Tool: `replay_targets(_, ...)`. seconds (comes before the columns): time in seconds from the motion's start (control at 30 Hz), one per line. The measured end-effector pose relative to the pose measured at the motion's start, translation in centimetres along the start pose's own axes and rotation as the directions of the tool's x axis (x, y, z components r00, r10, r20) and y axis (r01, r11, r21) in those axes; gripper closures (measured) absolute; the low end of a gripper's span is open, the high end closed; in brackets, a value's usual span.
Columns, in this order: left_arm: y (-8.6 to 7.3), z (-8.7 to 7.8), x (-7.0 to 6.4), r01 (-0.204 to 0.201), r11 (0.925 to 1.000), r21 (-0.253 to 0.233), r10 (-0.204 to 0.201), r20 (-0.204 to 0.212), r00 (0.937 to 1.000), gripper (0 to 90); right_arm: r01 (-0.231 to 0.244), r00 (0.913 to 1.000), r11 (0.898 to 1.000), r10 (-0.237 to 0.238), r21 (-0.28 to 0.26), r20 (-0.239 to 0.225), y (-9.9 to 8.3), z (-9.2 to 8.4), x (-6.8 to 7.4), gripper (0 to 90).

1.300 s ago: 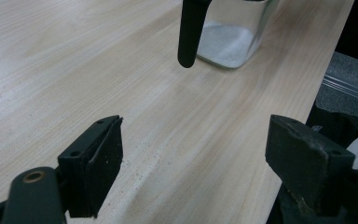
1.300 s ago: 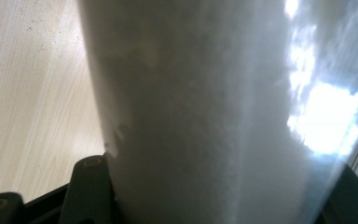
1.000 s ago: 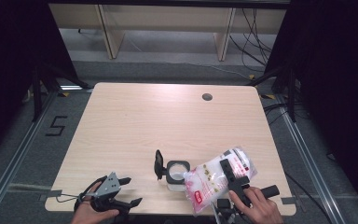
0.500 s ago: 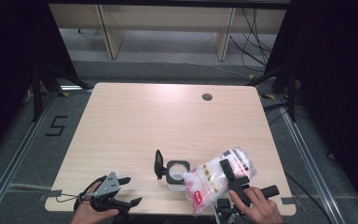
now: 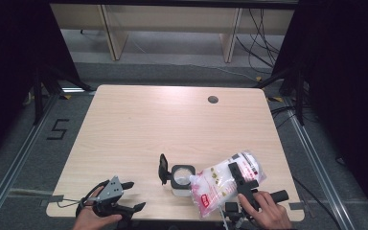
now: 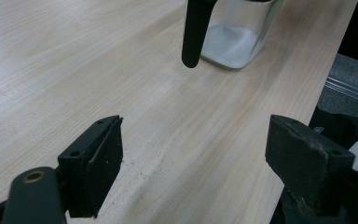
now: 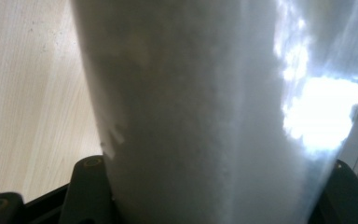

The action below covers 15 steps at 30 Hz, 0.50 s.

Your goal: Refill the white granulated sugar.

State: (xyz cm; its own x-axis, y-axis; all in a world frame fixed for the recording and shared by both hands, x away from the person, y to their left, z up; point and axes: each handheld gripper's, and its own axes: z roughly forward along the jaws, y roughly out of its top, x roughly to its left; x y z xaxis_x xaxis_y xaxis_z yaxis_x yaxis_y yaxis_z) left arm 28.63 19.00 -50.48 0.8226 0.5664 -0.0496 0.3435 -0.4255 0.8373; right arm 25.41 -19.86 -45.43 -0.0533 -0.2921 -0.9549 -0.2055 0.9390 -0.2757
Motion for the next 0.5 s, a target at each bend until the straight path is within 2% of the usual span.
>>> replay_targets(0.03,0.00,0.01,0.00,0.001,1.0000,0.001,-0.001,0.002,1.0000,18.6,0.016,0.9999,1.000,-0.016,-0.002,0.005,-0.04,-0.01,-0.13,42.9)
replay_targets(0.07,-0.07,0.12,-0.26,0.041,0.9991,-0.009,-0.041,0.001,0.9991,18.6,0.020,0.9997,1.000,-0.020,-0.009,0.017,-0.09,0.07,-0.10,42.9)
replay_targets(0.1,-0.07,0.12,-0.25,0.040,0.9992,-0.008,-0.040,0.002,0.9992,18.6,0.018,0.9996,1.000,-0.018,0.013,-0.019,-0.03,-0.08,-0.21,42.9)
replay_targets(0.13,-0.06,0.03,-0.15,0.027,0.9996,0.002,-0.027,0.000,0.9996,18.6,0.018,0.9996,1.000,-0.018,-0.007,0.021,-0.13,0.07,-0.04,42.9)
replay_targets(0.17,-0.01,-0.06,-0.06,0.015,0.9998,0.014,-0.015,-0.009,0.9998,18.6,0.017,0.9997,1.000,-0.017,-0.009,0.018,-0.14,0.08,-0.04,42.9)
replay_targets(0.2,0.05,-0.11,0.15,-0.016,0.9997,0.019,0.016,-0.007,0.9998,18.6,0.009,0.9998,1.000,-0.009,-0.007,0.016,-0.11,0.07,0.00,42.9)
replay_targets(0.37,0.04,-0.08,0.05,-0.003,0.9999,0.011,0.003,-0.002,1.0000,18.6,0.032,0.9993,0.999,-0.032,-0.015,0.022,-0.05,0.04,-0.16,42.9)
replay_targets(0.4,0.01,-0.06,-0.03,0.013,0.9999,0.008,-0.013,-0.002,0.9999,18.6,0.024,0.9994,0.999,-0.023,0.021,-0.025,0.09,-0.26,-0.20,42.9)
replay_targets(0.43,-0.03,-0.03,-0.12,0.032,0.9995,0.006,-0.032,-0.004,0.9995,18.6,0.024,0.9995,1.000,-0.024,0.017,-0.020,0.08,-0.25,-0.16,42.9)
replay_targets(0.47,-0.03,-0.05,-0.11,0.029,0.9995,0.007,-0.029,-0.004,0.9996,18.6,0.022,0.9996,1.000,-0.022,-0.014,0.018,0.04,-0.06,0.01,42.9)
replay_targets(0.5,-0.03,-0.04,-0.12,0.030,0.9995,0.007,-0.030,-0.004,0.9995,18.6,0.032,0.9994,0.999,-0.032,-0.016,0.017,0.10,-0.06,-0.04,42.9)
